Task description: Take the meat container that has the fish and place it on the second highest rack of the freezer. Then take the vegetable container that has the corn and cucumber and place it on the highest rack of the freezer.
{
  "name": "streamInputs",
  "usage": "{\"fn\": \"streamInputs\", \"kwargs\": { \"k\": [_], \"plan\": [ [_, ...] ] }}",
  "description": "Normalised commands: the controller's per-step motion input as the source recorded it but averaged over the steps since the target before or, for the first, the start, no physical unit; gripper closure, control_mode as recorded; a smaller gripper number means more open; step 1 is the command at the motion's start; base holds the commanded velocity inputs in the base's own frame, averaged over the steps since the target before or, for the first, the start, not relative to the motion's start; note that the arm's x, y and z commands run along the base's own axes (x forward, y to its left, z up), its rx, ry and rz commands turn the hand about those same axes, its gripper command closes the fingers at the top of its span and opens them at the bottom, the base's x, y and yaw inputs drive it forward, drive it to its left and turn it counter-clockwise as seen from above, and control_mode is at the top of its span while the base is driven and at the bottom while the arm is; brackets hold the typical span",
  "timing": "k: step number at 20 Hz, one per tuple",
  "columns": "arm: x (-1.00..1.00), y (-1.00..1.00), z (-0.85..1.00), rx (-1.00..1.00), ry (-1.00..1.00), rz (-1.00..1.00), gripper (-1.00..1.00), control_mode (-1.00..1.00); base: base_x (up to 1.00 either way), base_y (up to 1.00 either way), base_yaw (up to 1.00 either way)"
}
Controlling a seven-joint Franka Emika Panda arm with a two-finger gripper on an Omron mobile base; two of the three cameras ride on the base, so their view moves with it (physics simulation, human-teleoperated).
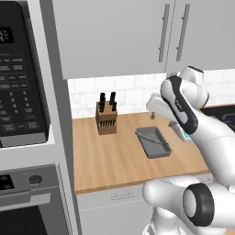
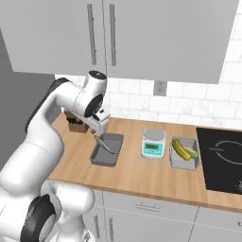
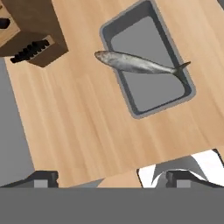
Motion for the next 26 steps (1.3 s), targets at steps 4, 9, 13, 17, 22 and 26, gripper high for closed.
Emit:
{"fn": "streamInputs", "kwargs": {
  "k": [4, 9, 13, 17, 22, 26],
  "plan": [
    [-0.04, -0.26, -0.56, 0.12, 0.11, -0.21, -1.0, -1.0, 0.0, 0.0, 0.0],
    [-0.05, -0.2, -0.63, 0.02, 0.15, -0.18, -1.0, -1.0, 0.0, 0.0, 0.0],
    [0.0, -0.1, -0.48, 0.0, 0.14, -0.17, -1.0, -1.0, 0.0, 0.0, 0.0],
    [0.07, -0.01, -0.39, -0.02, 0.12, -0.18, -1.0, -1.0, 0.0, 0.0, 0.0],
    [0.14, 0.0, -0.34, -0.07, 0.07, -0.12, -1.0, -1.0, 0.0, 0.0, 0.0],
    [0.02, 0.0, -0.4, -0.05, 0.06, -0.1, -1.0, -1.0, 0.0, 0.0, 0.0]
  ]
}}
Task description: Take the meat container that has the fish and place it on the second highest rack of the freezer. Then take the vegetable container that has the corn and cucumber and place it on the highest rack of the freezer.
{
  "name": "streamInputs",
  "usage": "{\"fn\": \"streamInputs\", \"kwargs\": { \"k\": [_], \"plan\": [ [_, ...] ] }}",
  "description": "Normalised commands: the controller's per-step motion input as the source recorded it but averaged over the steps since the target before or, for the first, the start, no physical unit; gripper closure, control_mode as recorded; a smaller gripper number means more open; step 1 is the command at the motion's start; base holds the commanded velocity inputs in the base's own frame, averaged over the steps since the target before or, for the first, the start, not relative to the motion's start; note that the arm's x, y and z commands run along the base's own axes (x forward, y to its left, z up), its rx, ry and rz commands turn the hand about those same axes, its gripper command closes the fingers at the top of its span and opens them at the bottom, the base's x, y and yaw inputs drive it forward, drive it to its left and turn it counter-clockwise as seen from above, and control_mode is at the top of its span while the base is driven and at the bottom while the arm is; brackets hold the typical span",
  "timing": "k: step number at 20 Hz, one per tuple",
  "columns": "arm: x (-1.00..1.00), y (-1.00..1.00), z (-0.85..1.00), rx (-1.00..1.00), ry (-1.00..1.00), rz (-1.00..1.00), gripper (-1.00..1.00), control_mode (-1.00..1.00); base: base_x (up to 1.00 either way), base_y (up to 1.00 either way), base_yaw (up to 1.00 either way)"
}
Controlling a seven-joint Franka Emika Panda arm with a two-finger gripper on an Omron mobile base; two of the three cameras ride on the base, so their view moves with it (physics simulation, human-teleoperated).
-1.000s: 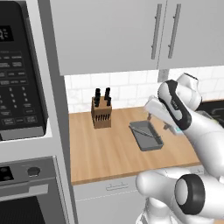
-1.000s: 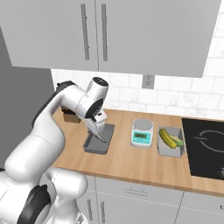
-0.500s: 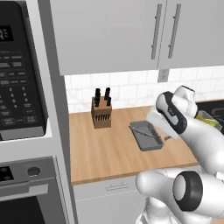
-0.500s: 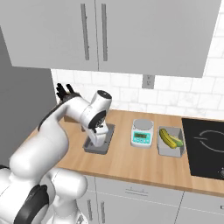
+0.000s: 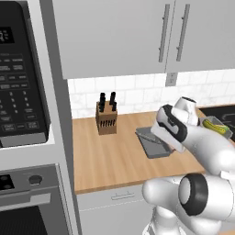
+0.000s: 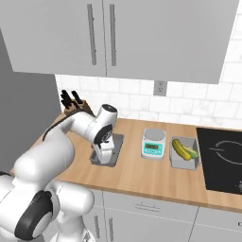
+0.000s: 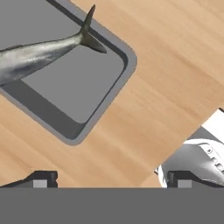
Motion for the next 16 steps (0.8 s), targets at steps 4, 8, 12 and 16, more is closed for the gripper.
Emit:
{"fn": "streamInputs", "kwargs": {
  "k": [4, 8, 12, 16],
  "plan": [
    [0.0, 0.0, -0.23, 0.0, 0.02, -0.12, -1.0, -1.0, 0.0, 0.0, 0.0],
    [0.05, -0.02, -0.15, 0.0, 0.02, -0.11, -1.0, -1.0, 0.0, 0.0, 0.0],
    [0.28, -0.05, -0.25, 0.0, 0.04, -0.08, -1.0, -1.0, 0.0, 0.0, 0.0],
    [0.24, -0.04, -0.36, 0.0, 0.07, -0.06, -1.0, -1.0, 0.0, 0.0, 0.0]
  ]
}}
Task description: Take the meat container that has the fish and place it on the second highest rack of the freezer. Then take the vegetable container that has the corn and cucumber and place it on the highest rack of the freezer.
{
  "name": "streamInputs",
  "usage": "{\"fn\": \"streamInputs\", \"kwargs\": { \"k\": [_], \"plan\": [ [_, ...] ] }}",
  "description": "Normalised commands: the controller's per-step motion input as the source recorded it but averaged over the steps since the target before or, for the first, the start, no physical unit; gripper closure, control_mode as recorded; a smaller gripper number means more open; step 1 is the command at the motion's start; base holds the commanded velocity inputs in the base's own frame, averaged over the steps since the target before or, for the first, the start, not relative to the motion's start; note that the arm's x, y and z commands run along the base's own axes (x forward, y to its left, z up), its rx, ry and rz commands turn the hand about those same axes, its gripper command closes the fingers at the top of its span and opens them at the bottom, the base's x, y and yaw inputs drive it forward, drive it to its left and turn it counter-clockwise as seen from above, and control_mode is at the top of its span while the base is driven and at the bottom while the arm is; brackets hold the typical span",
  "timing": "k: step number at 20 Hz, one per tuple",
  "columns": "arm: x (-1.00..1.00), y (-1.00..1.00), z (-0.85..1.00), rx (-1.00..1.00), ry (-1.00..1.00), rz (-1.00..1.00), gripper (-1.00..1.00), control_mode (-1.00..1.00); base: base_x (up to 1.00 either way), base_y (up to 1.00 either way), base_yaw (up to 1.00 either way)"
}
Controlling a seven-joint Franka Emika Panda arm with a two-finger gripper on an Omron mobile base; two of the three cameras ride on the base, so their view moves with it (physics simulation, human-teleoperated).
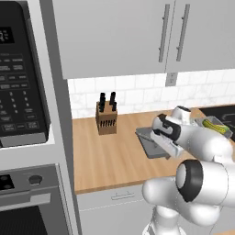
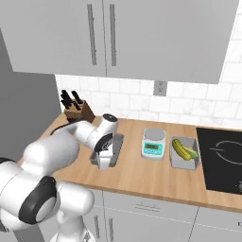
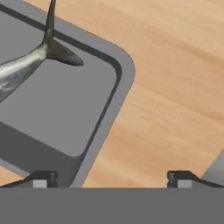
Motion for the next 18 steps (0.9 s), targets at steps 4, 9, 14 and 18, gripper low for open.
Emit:
{"fn": "streamInputs", "kwargs": {
  "k": [4, 9, 14, 18],
  "plan": [
    [0.4, -0.02, -0.32, 0.0, 0.07, -0.04, -1.0, -1.0, 0.0, 0.0, 0.0],
    [0.45, 0.0, -0.27, 0.0, 0.07, -0.03, -1.0, -1.0, 0.0, 0.0, 0.0],
    [0.25, 0.0, -0.42, 0.0, 0.09, -0.02, 1.0, -1.0, 0.0, 0.0, 0.0],
    [0.0, 0.0, -0.33, 0.0, 0.04, 0.0, 1.0, -1.0, 0.0, 0.0, 0.0]
  ]
}}
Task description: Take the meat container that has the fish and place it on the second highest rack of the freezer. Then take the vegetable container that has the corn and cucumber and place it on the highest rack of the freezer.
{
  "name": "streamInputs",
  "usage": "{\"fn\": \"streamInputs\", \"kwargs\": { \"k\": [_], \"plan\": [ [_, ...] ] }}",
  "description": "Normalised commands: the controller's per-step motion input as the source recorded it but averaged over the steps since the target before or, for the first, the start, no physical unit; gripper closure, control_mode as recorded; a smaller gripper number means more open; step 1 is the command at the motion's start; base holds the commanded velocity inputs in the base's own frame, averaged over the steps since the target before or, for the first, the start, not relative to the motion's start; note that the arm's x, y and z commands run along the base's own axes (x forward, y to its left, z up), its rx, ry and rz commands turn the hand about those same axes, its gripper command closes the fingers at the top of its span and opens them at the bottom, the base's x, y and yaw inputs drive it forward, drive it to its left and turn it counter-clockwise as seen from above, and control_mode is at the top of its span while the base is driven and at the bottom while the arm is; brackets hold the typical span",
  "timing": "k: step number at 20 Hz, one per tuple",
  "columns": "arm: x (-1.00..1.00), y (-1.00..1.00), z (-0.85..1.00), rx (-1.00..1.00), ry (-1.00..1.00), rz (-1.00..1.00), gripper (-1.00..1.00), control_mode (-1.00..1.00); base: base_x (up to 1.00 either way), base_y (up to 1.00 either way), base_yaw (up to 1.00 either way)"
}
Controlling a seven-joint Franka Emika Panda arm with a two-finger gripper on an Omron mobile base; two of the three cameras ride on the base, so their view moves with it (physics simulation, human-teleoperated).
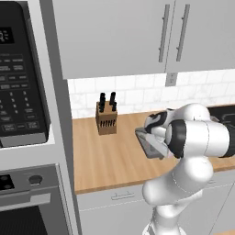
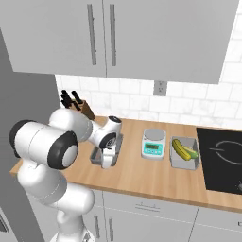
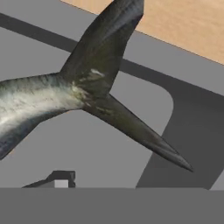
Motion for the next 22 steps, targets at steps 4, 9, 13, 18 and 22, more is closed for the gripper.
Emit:
{"fn": "streamInputs", "kwargs": {
  "k": [4, 9, 13, 18, 22],
  "plan": [
    [-0.02, -0.11, -0.03, 0.01, 0.0, 0.0, 1.0, -1.0, 0.0, 0.0, 0.0],
    [-0.29, -0.07, 0.16, 0.0, -0.06, 0.0, 1.0, -1.0, 0.0, 0.0, 0.0],
    [-0.31, -0.01, 0.34, 0.09, -0.01, 0.07, 1.0, -1.0, 0.0, 0.0, 0.0],
    [-0.39, 0.0, 0.71, 0.12, -0.02, 0.32, 1.0, -1.0, 0.0, 0.0, 0.0],
    [-0.21, -0.01, 0.99, 0.11, -0.04, 0.46, 1.0, -1.0, 0.0, 0.0, 0.0]
  ]
}}
